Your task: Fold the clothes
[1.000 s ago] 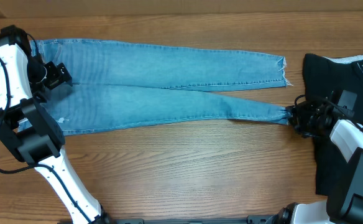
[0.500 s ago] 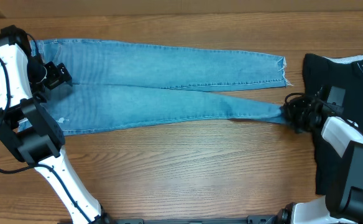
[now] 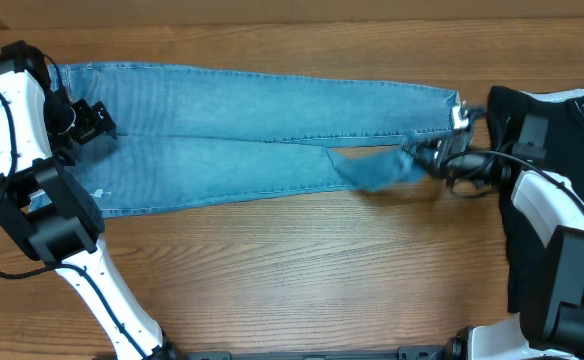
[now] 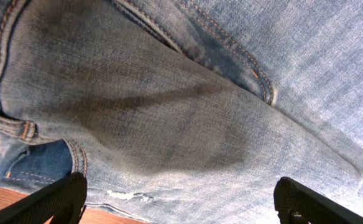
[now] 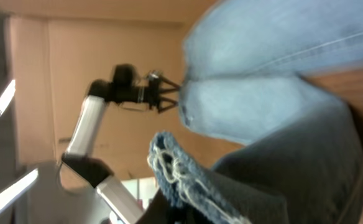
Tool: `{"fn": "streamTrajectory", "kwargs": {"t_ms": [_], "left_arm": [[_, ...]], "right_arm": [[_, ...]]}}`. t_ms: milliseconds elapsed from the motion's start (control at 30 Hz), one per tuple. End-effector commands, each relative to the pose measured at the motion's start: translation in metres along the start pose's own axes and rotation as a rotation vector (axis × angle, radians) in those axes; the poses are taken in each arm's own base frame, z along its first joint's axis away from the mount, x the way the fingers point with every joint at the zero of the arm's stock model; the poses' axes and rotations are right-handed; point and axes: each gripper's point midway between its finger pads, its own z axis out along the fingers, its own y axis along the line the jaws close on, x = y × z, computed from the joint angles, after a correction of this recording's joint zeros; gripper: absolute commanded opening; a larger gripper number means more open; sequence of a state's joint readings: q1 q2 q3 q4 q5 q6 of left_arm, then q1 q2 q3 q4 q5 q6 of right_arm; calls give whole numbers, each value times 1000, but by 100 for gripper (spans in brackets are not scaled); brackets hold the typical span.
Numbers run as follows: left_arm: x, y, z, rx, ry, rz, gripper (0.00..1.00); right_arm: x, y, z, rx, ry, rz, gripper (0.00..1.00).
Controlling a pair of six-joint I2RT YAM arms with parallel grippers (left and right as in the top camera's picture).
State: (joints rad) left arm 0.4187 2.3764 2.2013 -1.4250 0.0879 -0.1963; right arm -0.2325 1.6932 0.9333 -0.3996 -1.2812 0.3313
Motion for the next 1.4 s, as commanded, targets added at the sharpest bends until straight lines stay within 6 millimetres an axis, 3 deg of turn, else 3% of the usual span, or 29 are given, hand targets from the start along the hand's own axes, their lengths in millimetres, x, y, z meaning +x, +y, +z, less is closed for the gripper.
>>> {"fn": "streamTrajectory", "kwargs": {"t_ms": [0, 100, 200, 300, 400, 633, 767, 833, 1000, 1133, 1233, 1367], "left_arm": [[-1, -4, -17, 22, -37, -6, 99], [-2, -4, -17, 22, -41, -6, 99], [-2, -4, -17, 22, -41, -6, 99], [-3, -4, -17, 23, -43, -6, 99], [-3, -5, -17, 23, -43, -6, 99], [-3, -5, -17, 27, -46, -10, 100], [-4, -6, -17, 28, -50, -15, 100], [-4, -6, -17, 28, -51, -15, 100], [-5, -6, -17, 28, -54, -15, 100], [-5, -6, -17, 28, -54, -15, 100], [-6, -6, -17, 29, -56, -14, 100], [-6, -6, -17, 29, -58, -15, 100]], "right_arm": [[22, -57, 4, 318, 45, -105, 4], [48, -98, -2, 603, 123, -51, 4], [62, -118, -9, 790, 166, -27, 4], [80, -116, 2, 815, 242, -46, 4], [107, -124, 2, 964, 326, -33, 4], [176, -111, 33, 1020, 598, -183, 4], [184, -114, 27, 1206, 603, -255, 5], [194, -111, 28, 1194, 637, -243, 13], [174, -57, 51, 1049, 550, -307, 40], [160, -13, 45, 1030, 487, -364, 53], [136, 0, 28, 1055, 374, -326, 54], [116, -7, 8, 1078, 301, -252, 59]]}}
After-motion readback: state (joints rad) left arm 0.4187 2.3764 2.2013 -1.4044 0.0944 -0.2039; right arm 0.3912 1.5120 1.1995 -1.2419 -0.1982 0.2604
